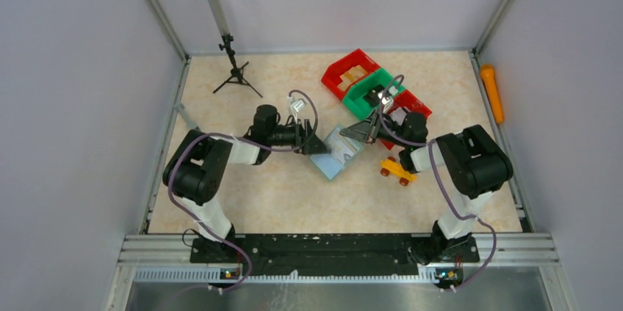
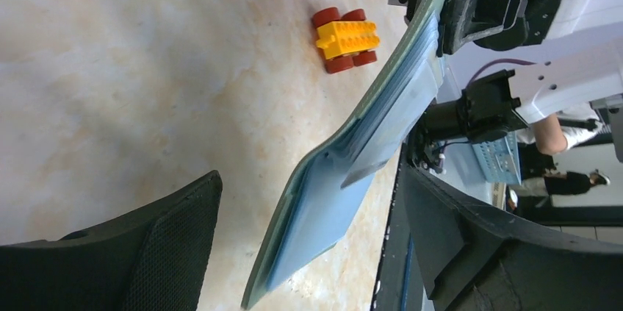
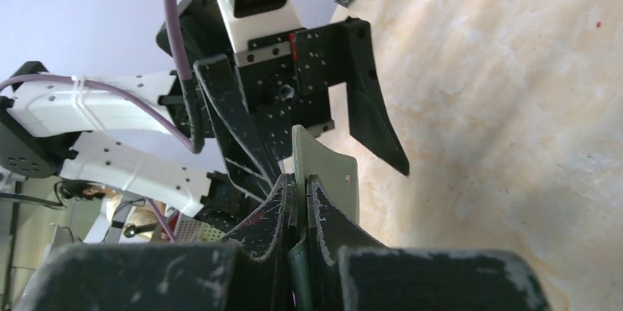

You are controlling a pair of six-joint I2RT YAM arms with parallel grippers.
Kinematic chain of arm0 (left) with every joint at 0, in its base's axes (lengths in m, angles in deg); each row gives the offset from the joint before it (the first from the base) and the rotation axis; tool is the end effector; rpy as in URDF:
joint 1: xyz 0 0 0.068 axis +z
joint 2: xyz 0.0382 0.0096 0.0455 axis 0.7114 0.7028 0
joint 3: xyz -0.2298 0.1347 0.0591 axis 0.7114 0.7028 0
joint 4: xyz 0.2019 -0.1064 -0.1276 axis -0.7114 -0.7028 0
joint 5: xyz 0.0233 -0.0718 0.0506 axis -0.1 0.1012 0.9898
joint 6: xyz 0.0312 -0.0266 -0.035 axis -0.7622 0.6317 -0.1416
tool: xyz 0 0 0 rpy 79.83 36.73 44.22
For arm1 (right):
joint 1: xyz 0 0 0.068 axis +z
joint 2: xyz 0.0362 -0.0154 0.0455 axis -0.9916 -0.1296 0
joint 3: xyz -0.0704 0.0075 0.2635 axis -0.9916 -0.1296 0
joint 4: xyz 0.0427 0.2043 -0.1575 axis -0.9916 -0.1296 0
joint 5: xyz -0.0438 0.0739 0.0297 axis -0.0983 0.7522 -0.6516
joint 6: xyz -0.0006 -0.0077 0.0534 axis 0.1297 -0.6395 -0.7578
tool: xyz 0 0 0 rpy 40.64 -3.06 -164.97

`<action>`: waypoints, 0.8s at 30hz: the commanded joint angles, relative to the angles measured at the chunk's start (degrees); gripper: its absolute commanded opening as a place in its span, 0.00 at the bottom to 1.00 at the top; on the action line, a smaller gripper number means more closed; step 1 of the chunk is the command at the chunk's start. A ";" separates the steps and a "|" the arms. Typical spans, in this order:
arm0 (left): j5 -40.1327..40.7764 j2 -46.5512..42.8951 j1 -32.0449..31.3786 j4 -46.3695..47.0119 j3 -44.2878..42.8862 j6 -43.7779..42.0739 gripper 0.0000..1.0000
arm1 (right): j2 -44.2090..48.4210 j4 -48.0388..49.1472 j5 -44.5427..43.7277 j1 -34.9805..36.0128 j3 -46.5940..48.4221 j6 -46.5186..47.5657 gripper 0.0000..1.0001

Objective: Take the credit cards out of the card holder
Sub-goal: Remove the credit card from the card holder.

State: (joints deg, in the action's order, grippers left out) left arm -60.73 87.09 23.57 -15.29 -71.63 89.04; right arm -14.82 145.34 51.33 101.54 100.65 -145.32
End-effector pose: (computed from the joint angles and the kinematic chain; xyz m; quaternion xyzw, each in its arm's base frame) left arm 0.2945 -0.1491 0.1563 0.1674 0.7627 -0.5733 0.2481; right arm 0.2858 0.1267 0.1676 -0.0368 0.6987 0.6460 0.3053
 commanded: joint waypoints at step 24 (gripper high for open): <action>-8.49 2.79 -2.40 15.12 -4.23 12.79 0.10 | 3.10 -8.93 1.18 1.74 3.23 11.06 0.42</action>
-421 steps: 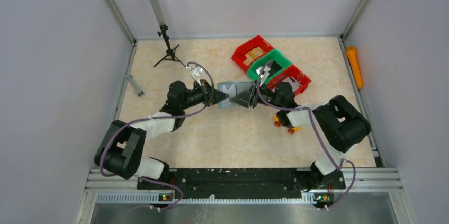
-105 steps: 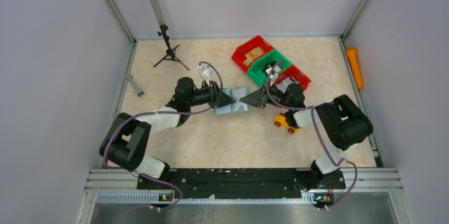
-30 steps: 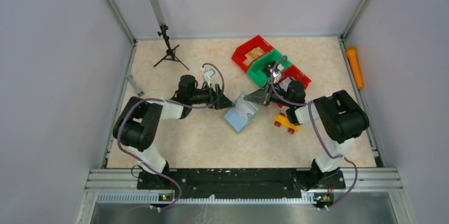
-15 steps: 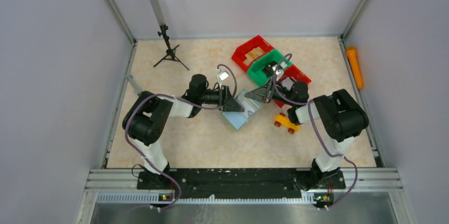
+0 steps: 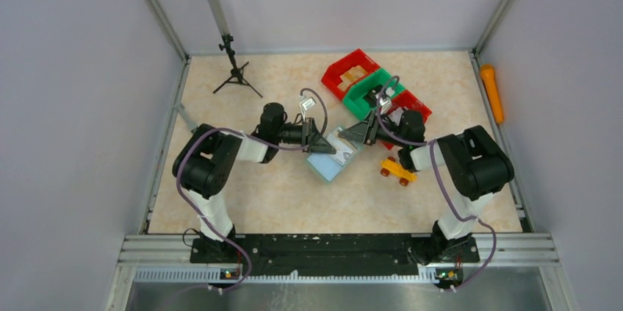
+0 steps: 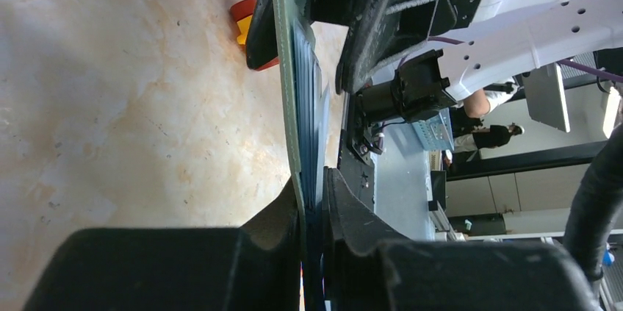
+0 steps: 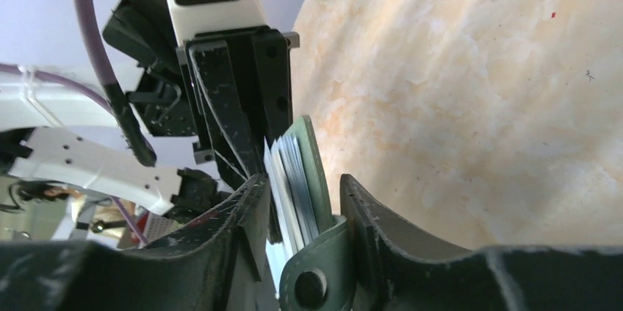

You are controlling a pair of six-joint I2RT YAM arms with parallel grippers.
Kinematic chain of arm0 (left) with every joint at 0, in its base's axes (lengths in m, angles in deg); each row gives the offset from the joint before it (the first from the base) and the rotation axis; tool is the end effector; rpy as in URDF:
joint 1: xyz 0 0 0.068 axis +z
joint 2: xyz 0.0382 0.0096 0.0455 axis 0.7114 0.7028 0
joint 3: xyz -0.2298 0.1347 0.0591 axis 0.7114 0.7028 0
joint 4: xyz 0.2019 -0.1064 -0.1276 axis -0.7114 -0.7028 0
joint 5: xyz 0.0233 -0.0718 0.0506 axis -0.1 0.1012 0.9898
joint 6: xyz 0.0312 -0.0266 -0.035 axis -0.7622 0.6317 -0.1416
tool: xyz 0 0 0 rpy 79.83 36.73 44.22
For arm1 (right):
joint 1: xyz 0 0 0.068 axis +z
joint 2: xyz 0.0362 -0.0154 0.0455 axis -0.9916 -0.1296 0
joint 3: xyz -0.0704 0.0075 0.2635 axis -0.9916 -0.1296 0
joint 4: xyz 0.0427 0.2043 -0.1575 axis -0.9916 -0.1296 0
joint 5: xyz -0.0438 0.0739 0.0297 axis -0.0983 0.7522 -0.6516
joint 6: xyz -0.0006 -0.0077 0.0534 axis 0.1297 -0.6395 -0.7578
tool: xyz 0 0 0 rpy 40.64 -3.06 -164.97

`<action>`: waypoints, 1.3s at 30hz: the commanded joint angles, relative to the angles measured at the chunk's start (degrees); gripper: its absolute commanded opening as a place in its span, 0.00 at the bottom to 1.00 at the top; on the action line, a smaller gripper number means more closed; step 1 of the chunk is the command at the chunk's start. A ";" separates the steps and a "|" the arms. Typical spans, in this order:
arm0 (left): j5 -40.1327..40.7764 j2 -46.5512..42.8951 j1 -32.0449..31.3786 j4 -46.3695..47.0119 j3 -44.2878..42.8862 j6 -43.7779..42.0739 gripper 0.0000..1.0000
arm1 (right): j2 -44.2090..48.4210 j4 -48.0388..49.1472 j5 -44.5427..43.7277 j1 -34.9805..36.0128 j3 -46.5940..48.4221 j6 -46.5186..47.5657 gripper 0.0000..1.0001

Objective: Take the credit cards out of the card holder
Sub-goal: Remove the credit card from the card holder.

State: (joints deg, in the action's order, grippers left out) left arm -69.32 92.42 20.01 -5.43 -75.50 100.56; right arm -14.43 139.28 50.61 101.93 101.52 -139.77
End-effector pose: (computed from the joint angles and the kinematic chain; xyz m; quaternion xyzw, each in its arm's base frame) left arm 0.3009 -0.1777 0.1608 0.1930 0.7190 -0.6440 0.1762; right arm 0.2879 0.1294 0.1630 -0.0482 0.7177 0.6221 0.3093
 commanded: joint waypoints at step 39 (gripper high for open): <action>24.42 -30.27 4.79 -11.02 12.31 -13.71 0.69 | 11.03 -5.30 -7.35 2.12 -1.42 11.07 0.00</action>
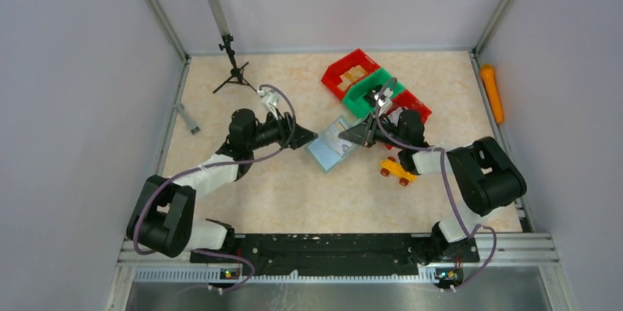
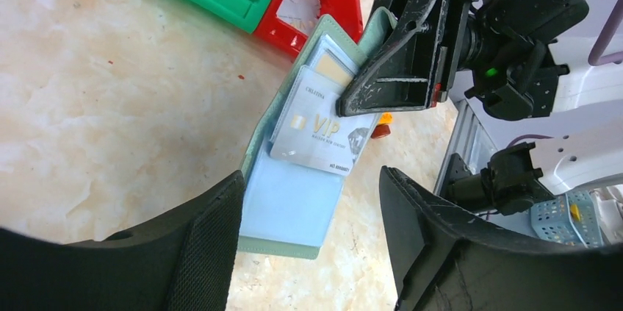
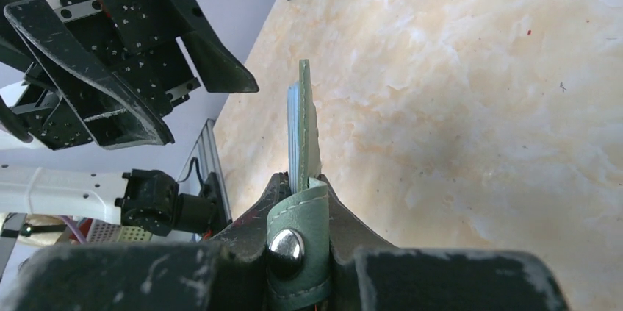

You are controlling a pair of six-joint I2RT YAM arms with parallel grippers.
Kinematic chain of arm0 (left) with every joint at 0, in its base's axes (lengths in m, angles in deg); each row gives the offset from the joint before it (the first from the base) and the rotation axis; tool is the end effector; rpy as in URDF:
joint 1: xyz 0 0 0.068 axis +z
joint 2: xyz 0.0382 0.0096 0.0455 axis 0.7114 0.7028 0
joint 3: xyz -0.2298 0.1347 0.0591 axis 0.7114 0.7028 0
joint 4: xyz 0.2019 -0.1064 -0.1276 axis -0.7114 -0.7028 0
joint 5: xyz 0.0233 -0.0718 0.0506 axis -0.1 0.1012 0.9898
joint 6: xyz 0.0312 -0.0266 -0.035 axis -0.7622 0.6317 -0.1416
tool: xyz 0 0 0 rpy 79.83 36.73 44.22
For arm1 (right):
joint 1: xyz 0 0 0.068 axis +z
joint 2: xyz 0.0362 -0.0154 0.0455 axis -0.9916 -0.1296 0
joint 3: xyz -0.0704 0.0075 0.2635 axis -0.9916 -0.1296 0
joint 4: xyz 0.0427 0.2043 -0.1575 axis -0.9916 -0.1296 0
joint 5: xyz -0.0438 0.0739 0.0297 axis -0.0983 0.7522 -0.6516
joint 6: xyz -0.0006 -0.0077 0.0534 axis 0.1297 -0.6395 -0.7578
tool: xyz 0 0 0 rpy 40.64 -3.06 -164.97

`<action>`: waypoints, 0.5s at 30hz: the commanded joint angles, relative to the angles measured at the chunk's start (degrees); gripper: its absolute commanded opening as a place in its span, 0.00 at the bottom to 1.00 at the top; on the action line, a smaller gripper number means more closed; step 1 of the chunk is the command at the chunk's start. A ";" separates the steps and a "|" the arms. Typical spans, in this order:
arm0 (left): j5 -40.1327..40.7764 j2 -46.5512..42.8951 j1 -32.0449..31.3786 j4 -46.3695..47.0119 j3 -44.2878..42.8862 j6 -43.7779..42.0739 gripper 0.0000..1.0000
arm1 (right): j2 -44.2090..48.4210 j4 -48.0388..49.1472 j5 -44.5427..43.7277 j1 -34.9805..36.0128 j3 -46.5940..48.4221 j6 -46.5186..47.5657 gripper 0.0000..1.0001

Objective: Take the credit cards out of the card holder
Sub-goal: Remove the credit card from the card holder.

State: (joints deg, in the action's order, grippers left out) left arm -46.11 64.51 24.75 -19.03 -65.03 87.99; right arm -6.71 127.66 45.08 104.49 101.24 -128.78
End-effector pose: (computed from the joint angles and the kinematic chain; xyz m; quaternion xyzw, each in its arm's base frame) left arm 0.2547 -0.1204 0.2275 0.1337 0.7418 -0.5130 0.4107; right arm 0.2751 0.1368 0.1807 -0.0853 0.7340 0.5714 0.3572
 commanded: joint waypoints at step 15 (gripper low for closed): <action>-10.75 15.98 -4.53 11.50 -5.74 10.01 0.45 | 3.65 17.23 -4.19 -0.32 -4.39 -5.25 0.00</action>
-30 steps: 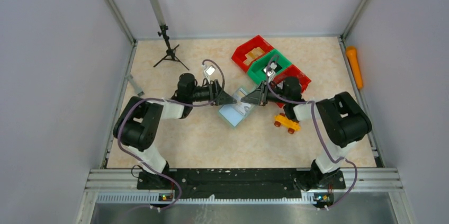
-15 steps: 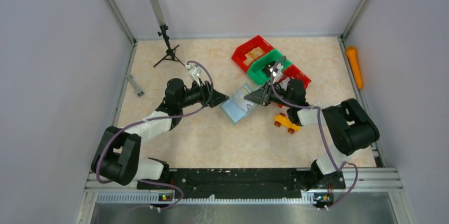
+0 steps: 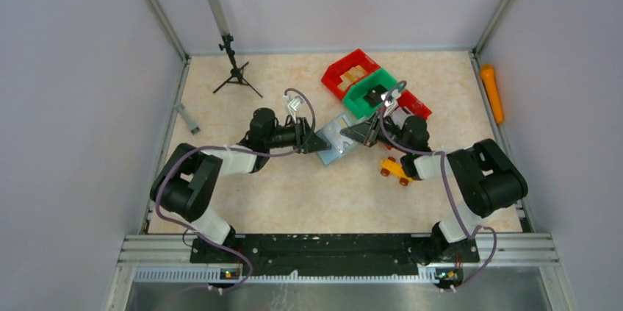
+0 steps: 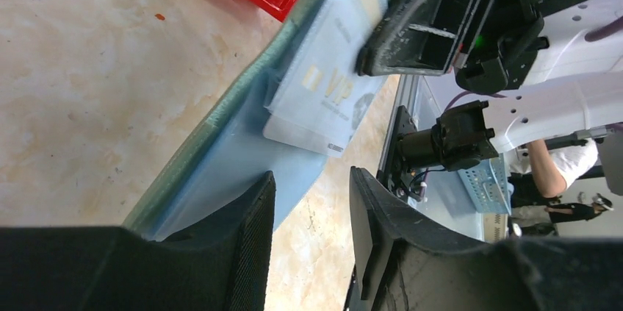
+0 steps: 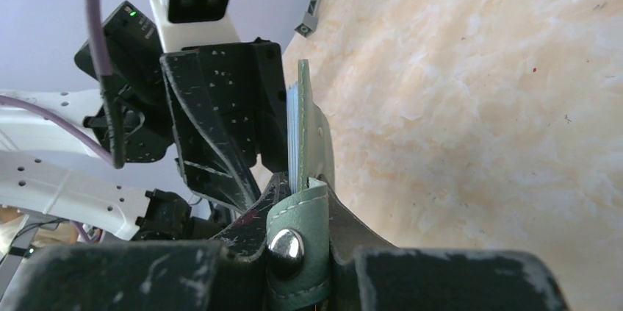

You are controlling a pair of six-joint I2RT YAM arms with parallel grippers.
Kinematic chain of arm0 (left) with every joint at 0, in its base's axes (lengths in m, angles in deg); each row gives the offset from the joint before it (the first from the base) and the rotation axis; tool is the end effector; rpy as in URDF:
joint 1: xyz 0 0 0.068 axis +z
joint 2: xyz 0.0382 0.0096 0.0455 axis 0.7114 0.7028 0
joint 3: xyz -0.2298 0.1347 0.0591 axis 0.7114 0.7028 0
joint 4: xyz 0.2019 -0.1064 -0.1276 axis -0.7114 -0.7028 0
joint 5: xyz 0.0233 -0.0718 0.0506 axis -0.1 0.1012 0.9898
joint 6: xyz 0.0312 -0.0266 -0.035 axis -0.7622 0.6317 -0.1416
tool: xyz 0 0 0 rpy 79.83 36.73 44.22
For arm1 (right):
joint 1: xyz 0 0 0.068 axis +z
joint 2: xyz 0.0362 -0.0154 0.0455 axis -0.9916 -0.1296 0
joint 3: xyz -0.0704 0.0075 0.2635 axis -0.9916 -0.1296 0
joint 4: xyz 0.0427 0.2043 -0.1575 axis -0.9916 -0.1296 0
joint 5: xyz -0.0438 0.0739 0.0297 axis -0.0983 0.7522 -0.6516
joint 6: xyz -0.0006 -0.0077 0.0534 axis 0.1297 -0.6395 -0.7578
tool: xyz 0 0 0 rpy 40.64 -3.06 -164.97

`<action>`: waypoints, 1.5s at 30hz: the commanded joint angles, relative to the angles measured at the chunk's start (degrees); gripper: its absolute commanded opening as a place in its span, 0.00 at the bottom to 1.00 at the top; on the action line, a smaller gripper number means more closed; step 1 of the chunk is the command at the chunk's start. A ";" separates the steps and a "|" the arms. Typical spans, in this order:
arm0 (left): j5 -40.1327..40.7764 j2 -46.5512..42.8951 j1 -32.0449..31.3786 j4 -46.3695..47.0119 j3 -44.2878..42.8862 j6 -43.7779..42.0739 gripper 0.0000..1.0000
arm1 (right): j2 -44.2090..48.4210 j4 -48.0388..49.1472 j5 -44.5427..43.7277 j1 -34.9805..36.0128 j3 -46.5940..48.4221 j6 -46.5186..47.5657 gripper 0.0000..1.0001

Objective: Take the credit cards out of the card holder
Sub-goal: Remove the credit card from the card holder.

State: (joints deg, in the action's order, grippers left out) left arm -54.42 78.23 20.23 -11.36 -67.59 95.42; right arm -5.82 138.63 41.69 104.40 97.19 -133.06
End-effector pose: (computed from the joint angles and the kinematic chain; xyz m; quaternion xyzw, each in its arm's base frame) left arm 0.2696 -0.1559 0.1886 0.1482 0.7461 -0.5809 0.2896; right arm 0.2645 0.1303 0.1853 -0.0646 0.7010 0.5864 0.4007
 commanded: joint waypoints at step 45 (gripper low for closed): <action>-9.29 5.21 4.22 22.34 -0.77 14.38 0.00 | 0.35 16.03 3.65 -0.64 -0.66 -7.33 0.07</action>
State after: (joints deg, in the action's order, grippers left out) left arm -63.82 83.41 23.09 11.94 -67.15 111.97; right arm -7.11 149.58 45.82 105.32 96.82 -139.92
